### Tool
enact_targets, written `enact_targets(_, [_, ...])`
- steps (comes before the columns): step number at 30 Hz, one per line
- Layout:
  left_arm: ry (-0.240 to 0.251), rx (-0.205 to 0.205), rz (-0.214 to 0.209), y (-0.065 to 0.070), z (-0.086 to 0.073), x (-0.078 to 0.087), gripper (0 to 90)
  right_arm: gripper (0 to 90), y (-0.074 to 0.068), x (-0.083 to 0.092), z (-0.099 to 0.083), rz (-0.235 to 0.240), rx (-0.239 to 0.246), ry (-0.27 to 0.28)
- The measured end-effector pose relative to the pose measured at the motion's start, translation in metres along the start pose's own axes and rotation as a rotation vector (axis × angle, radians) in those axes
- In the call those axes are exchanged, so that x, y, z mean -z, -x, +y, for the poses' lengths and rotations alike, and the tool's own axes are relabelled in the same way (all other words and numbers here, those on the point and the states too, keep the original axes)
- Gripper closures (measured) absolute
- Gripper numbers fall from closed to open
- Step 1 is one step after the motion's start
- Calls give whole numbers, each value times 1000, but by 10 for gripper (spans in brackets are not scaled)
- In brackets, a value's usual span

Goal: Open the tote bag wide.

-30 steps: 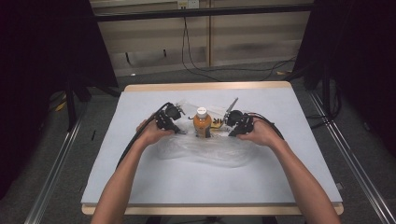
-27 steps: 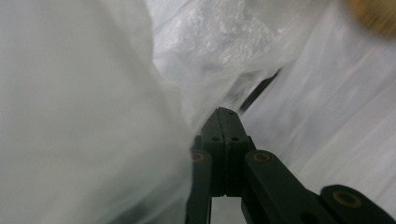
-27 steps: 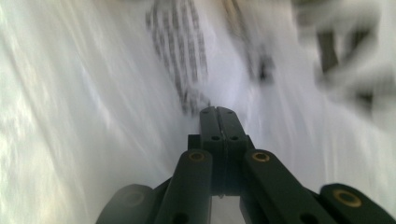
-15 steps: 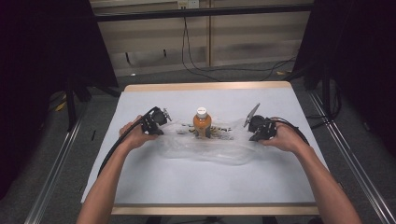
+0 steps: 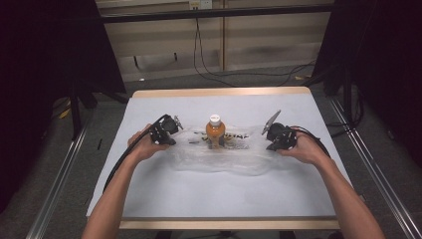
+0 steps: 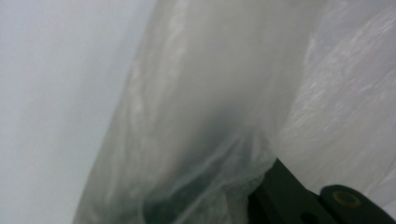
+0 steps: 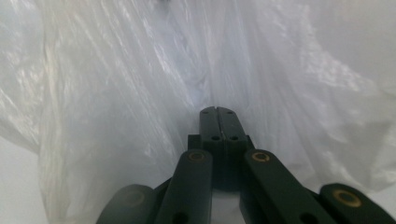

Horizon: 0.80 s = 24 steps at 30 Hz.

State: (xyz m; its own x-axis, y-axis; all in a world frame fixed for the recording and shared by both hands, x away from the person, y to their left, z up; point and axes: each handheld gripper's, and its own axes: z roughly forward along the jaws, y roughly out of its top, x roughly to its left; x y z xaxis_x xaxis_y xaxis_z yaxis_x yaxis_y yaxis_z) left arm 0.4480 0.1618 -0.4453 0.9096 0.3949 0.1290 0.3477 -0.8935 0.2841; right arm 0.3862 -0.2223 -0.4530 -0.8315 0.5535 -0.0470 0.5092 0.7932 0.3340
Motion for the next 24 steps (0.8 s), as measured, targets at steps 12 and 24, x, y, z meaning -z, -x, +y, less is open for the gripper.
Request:
enact_targets(12, [235, -91, -37, 43, 27, 40, 900, 900, -11, 22, 56, 59, 29, 185])
enact_targets(24, [253, -143, -144, 86, 38, -1, 900, 900, 0, -21, 127, 153, 17, 69])
